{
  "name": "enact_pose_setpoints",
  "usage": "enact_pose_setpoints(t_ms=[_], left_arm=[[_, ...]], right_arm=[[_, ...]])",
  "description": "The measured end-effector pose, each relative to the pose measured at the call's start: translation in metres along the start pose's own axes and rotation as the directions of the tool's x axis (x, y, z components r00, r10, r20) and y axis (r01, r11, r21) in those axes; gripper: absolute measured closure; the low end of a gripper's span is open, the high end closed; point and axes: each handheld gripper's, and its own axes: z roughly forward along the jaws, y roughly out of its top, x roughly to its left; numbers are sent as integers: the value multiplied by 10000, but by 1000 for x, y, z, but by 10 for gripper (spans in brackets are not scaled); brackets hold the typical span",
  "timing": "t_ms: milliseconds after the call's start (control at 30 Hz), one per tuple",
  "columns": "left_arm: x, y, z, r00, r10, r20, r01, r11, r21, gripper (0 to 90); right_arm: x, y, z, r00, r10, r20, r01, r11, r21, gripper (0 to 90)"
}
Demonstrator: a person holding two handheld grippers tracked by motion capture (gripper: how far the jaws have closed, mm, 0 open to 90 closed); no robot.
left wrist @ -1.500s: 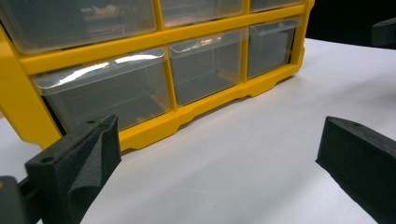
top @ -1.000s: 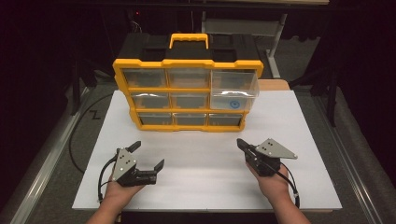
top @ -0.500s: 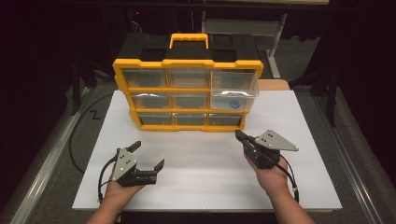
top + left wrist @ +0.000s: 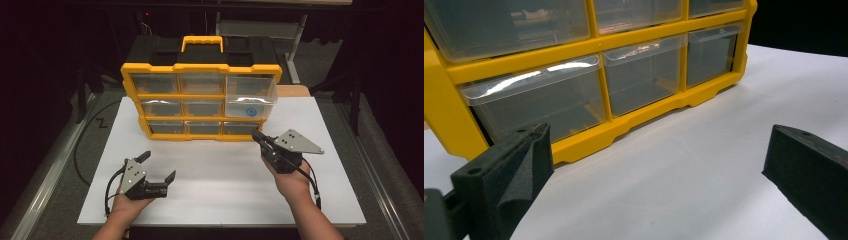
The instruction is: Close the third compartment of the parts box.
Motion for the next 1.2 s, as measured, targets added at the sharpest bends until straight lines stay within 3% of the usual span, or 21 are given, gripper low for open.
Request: enact_pose_setpoints(t_ms=[567, 1200], left_arm=[[0, 0, 0, 10000, -9, 26, 9, 10000, -81, 3], [0, 1, -1, 10000, -30, 33, 31, 9998, -175, 3]], right_arm=[[-2, 23, -2, 9999, -72, 98, 75, 9995, -299, 900], [-7, 35, 0, 9994, -141, 326, 154, 9991, -386, 900]])
